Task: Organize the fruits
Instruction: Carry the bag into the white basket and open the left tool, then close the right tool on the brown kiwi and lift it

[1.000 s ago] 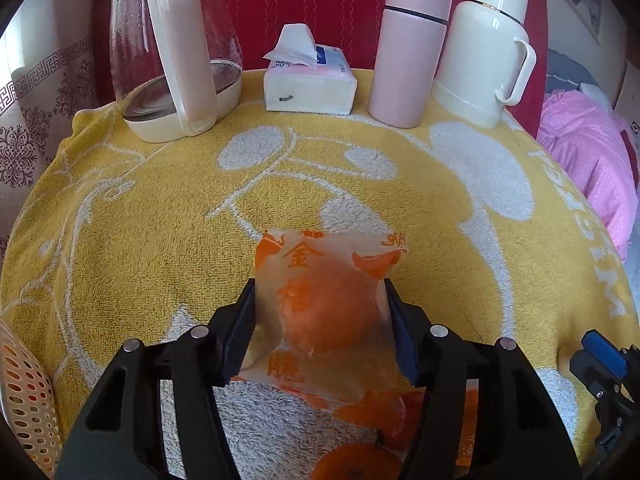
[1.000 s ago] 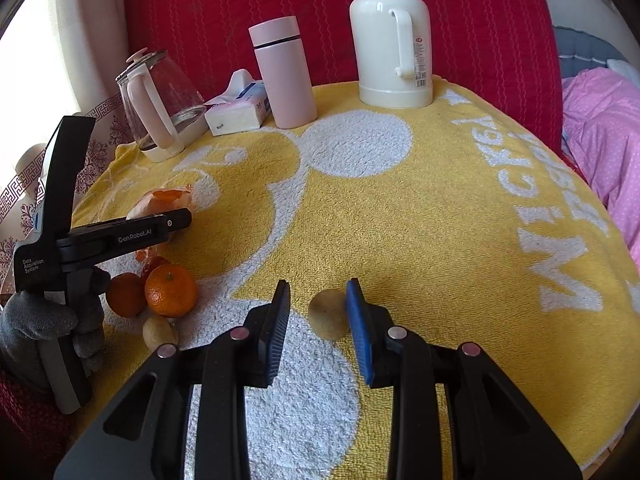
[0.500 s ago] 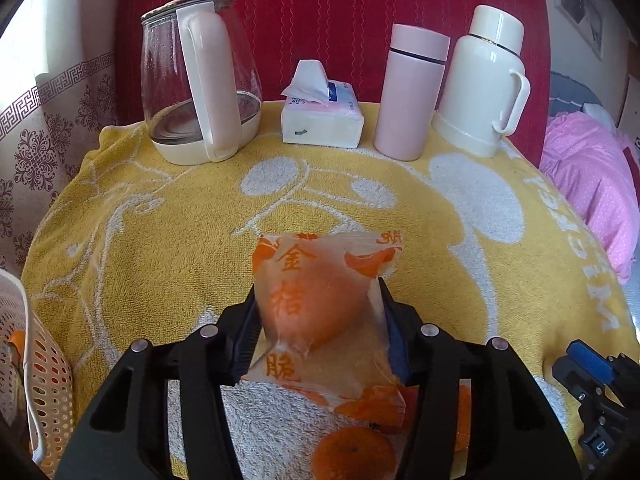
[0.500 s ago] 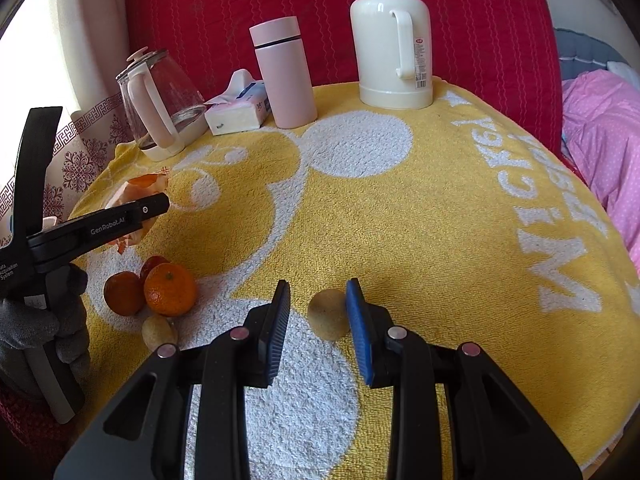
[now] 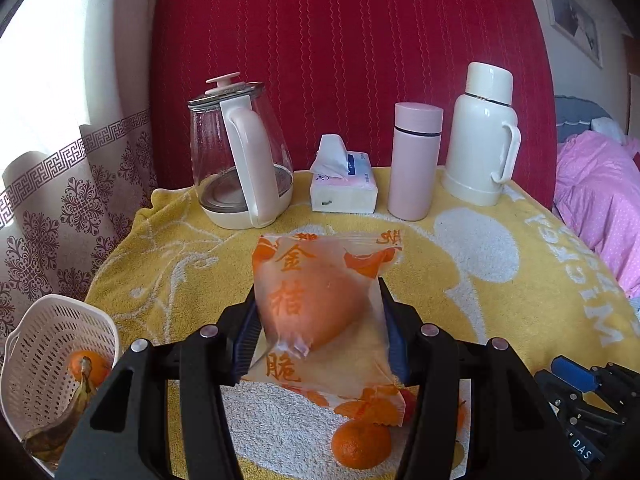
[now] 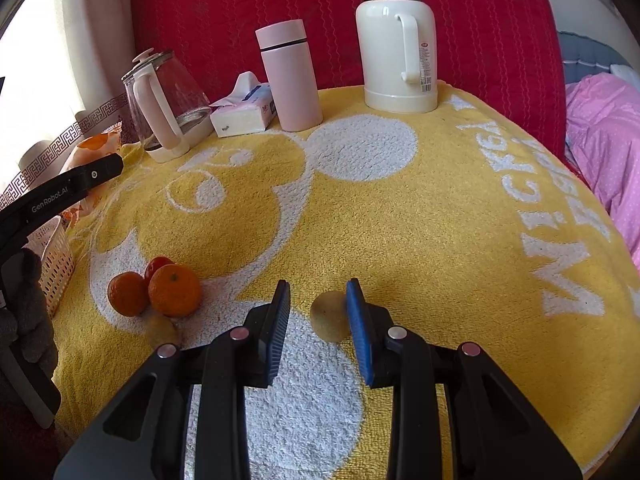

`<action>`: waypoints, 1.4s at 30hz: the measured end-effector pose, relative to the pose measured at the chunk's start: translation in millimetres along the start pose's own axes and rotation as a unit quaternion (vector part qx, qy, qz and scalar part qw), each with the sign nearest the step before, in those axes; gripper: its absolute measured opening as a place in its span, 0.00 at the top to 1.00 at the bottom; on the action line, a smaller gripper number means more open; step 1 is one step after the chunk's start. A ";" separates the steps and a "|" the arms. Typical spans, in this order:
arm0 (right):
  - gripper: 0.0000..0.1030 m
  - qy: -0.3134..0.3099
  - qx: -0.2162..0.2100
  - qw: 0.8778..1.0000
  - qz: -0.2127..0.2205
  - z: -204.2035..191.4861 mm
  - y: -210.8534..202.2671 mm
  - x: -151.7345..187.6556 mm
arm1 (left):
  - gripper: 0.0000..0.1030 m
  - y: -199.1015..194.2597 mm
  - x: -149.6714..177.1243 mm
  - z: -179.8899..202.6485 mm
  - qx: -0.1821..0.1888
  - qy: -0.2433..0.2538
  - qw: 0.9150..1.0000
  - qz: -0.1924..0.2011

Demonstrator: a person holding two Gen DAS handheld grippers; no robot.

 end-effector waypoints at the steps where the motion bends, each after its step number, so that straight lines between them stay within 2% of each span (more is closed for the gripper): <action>1: 0.71 0.001 -0.003 1.000 0.001 -0.5 -0.5 0.0 | 0.47 -3.1 -0.7 -1.6 -0.002 -0.001 1.000 0.003; 11: 0.72 0.016 -0.042 0.999 0.004 -4.7 -2.0 -1.1 | 0.47 -32.2 -3.2 -39.3 -0.037 -0.028 0.999 0.021; 16: 0.71 0.027 -0.050 0.998 0.003 -3.3 -2.0 -0.8 | 0.47 -50.4 1.9 -73.8 -0.058 -0.064 0.996 0.028; 27: 0.70 0.138 -0.077 0.987 -0.008 31.7 2.5 0.7 | 0.47 -79.7 0.2 -149.8 -0.115 -0.124 0.985 0.046; 32: 0.70 0.115 -0.074 0.990 -0.020 22.3 7.4 3.8 | 0.47 -91.2 -1.6 -179.4 -0.150 -0.139 0.977 0.056; 36: 0.70 0.074 -0.051 0.996 -0.029 12.3 10.6 6.7 | 0.46 -97.8 0.1 -202.6 -0.176 -0.158 0.970 0.058; 37: 0.70 0.068 -0.046 0.996 -0.031 11.3 11.6 7.5 | 0.43 -99.0 1.0 -208.1 -0.182 -0.165 0.968 0.057; 41: 0.70 0.063 -0.042 0.996 -0.038 11.0 13.8 9.1 | 0.16 -107.4 -0.6 -226.5 -0.201 -0.181 0.960 0.067; 42: 0.70 0.062 -0.042 0.996 -0.040 10.9 14.5 9.6 | 0.16 -111.4 -1.8 -230.2 -0.206 -0.185 0.958 0.073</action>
Point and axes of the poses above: each gripper's, at about its wrist camera, not at the fingertips, and y roughly the way its jaws point, z to its right, x to its underside, the point moved 10 cm from there along y, roughly the way its jaws point, and after that the axes turned 2 degrees about -y, right-handed, at the moved point
